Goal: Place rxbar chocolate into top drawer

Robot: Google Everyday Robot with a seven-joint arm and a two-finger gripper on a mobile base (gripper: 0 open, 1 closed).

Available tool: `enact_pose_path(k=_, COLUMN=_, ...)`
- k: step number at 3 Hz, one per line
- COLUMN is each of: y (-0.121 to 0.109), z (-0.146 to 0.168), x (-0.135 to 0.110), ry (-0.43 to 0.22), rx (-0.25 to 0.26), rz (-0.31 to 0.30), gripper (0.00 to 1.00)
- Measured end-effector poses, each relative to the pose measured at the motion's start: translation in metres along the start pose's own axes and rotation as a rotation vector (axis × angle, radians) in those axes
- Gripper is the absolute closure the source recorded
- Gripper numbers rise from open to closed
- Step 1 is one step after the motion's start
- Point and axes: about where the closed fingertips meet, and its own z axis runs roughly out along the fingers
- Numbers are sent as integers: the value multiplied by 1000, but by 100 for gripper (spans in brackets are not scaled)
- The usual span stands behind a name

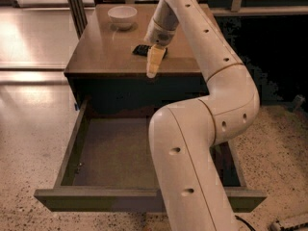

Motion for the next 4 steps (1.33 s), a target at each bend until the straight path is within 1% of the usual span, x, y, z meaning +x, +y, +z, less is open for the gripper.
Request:
enact_pose_path(k=1, y=0, z=0, x=0, ry=0, rx=0, rz=0, gripper=0)
enact_pose_path(k=2, y=0, z=0, x=0, ry=0, rx=0, rz=0, gripper=17)
enact_pose_path(k=4, y=0, z=0, x=0, ry=0, rx=0, rz=0, gripper=64)
